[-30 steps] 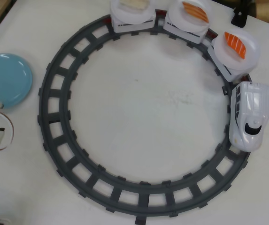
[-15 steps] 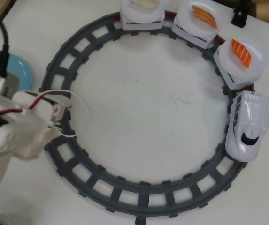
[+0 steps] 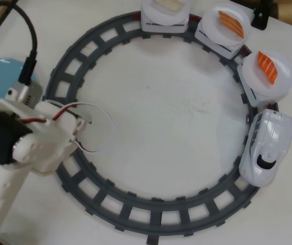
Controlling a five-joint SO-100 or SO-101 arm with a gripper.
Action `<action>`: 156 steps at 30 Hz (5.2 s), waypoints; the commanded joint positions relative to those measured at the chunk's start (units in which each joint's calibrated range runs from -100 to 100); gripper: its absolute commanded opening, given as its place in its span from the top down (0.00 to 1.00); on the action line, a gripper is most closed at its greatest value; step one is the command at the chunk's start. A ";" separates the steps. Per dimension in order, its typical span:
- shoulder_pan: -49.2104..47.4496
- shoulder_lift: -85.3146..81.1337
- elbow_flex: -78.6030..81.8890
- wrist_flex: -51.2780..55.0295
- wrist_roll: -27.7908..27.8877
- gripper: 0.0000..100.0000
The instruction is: Pick up the sushi from the Shinkansen and put it on the blue dish
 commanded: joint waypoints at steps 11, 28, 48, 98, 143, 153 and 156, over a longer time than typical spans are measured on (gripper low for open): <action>0.94 -0.30 -3.01 0.57 0.09 0.82; 13.61 -0.30 0.51 0.66 15.94 0.82; 23.39 -0.30 5.56 0.40 39.32 0.80; 38.09 -0.22 8.89 -20.49 54.38 0.70; 38.44 30.64 -31.87 -11.40 56.11 0.70; 38.44 32.63 -38.36 -4.95 56.11 0.70; 38.44 32.63 -38.18 -4.95 56.05 0.70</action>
